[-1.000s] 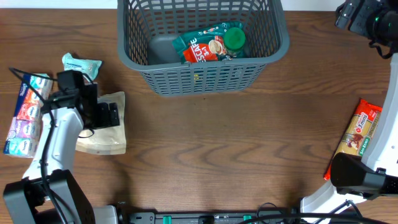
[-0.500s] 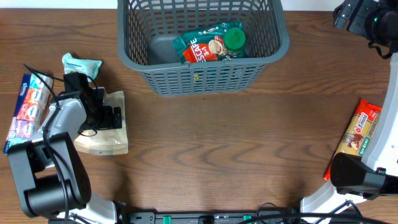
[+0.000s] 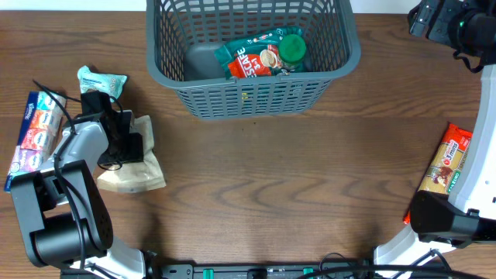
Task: Pack container
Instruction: 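Carry the pouch with the left gripper into the basket and release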
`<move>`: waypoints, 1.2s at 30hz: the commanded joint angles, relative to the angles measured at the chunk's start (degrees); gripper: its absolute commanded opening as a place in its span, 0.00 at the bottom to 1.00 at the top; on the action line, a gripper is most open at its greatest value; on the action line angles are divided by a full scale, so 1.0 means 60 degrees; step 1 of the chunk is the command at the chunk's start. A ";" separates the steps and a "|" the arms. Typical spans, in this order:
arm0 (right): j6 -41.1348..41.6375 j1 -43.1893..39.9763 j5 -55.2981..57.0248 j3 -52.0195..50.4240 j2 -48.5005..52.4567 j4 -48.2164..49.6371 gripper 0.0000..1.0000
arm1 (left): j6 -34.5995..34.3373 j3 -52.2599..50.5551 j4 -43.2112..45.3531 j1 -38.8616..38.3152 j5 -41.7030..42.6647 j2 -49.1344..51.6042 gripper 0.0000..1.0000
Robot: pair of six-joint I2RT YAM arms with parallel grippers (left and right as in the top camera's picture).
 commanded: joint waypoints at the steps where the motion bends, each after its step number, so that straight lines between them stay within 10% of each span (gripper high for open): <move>1: -0.0149 0.0080 -0.0073 -0.0047 0.0084 -0.0015 0.99 | -0.0229 0.0240 -0.0397 0.0036 0.0146 0.0237 0.25; 4: -0.0149 0.0080 -0.0073 -0.0047 0.0084 -0.0015 0.99 | -0.0535 0.0656 -0.0860 0.0036 0.0149 0.0131 0.06; 24: -0.0295 0.0080 -0.0069 -0.0047 0.0084 -0.0011 0.99 | -0.2091 0.9107 -0.5898 -0.0317 0.0153 -0.1563 0.05; 36: -0.0437 0.0080 -0.0069 -0.0047 0.0084 -0.0018 0.99 | 0.4452 1.0823 -0.3231 -0.4269 0.0178 -0.1341 0.06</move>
